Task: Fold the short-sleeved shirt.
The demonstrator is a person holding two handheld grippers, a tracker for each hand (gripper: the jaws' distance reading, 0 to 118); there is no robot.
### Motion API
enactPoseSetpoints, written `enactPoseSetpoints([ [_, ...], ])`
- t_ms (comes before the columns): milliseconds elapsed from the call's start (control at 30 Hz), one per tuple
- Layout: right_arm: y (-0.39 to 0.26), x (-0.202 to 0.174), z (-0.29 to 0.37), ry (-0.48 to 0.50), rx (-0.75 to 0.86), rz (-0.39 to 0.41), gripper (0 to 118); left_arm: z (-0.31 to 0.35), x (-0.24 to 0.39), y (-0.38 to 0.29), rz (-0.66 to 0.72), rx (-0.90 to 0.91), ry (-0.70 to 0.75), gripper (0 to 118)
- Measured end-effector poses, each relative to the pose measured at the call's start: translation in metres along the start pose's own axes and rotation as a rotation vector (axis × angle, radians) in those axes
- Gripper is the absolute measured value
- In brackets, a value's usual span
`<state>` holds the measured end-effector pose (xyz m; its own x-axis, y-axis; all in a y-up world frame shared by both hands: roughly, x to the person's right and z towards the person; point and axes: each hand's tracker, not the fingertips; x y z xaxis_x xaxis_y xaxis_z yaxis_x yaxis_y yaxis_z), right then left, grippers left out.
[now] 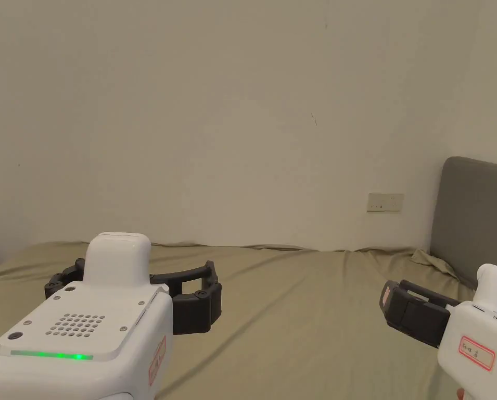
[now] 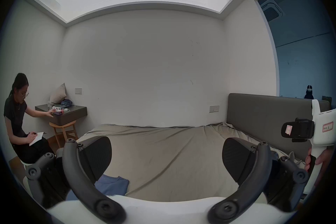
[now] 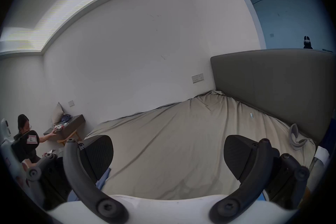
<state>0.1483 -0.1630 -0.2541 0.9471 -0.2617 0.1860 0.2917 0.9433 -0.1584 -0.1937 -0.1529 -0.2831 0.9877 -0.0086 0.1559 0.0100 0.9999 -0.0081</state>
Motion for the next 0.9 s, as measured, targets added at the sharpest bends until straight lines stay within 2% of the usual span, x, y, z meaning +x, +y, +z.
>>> enactPoseSetpoints([
  [167, -0.001, -0.014, -0.001, -0.013, 0.022, 0.118, 118, -0.001, -0.003, -0.001, 0.002, -0.016, 0.007, 118],
  [233, -0.003, -0.018, -0.001, -0.016, 0.031, 0.141, 118, 0.000, -0.003, 0.000, -0.005, -0.014, 0.012, 118],
  [400, -0.001, -0.019, -0.005, 0.003, 0.005, 0.107, 118, 0.000, -0.003, 0.002, -0.011, -0.013, 0.006, 118],
  [533, 0.004, -0.019, -0.008, -0.020, 0.009, 0.085, 118, 0.000, -0.005, 0.001, -0.016, -0.009, 0.012, 118],
  [600, 0.009, -0.025, -0.012, -0.053, -0.001, 0.129, 118, -0.002, -0.009, 0.000, 0.013, -0.012, 0.018, 118],
  [633, 0.011, -0.032, -0.016, -0.069, -0.026, 0.188, 118, -0.003, -0.013, -0.002, 0.080, -0.007, 0.014, 118],
  [667, 0.012, -0.044, -0.022, -0.083, -0.051, 0.312, 118, -0.005, -0.018, -0.005, 0.194, 0.011, 0.020, 118],
  [700, 0.011, -0.059, -0.026, -0.089, -0.064, 0.478, 118, -0.005, -0.024, -0.011, 0.348, 0.047, 0.019, 118],
  [733, 0.000, -0.082, -0.028, -0.118, -0.029, 0.798, 118, -0.004, -0.035, -0.026, 0.596, 0.072, -0.003, 118],
  [767, -0.028, -0.106, -0.025, -0.192, 0.087, 1.275, 118, -0.004, -0.049, -0.048, 0.907, 0.043, -0.033, 118],
  [800, -0.056, -0.114, -0.024, -0.240, 0.201, 1.645, 118, -0.004, -0.059, -0.068, 1.165, -0.021, -0.055, 118],
  [833, -0.080, -0.107, -0.026, -0.274, 0.344, 1.950, 118, -0.007, -0.068, -0.096, 1.437, -0.115, -0.043, 118],
  [867, -0.090, -0.106, -0.027, -0.251, 0.335, 2.038, 118, -0.009, -0.072, -0.123, 1.638, -0.247, 0.086, 118],
  [900, -0.093, -0.110, -0.028, -0.240, 0.267, 1.979, 118, -0.009, -0.073, -0.137, 1.697, -0.337, 0.193, 118],
])
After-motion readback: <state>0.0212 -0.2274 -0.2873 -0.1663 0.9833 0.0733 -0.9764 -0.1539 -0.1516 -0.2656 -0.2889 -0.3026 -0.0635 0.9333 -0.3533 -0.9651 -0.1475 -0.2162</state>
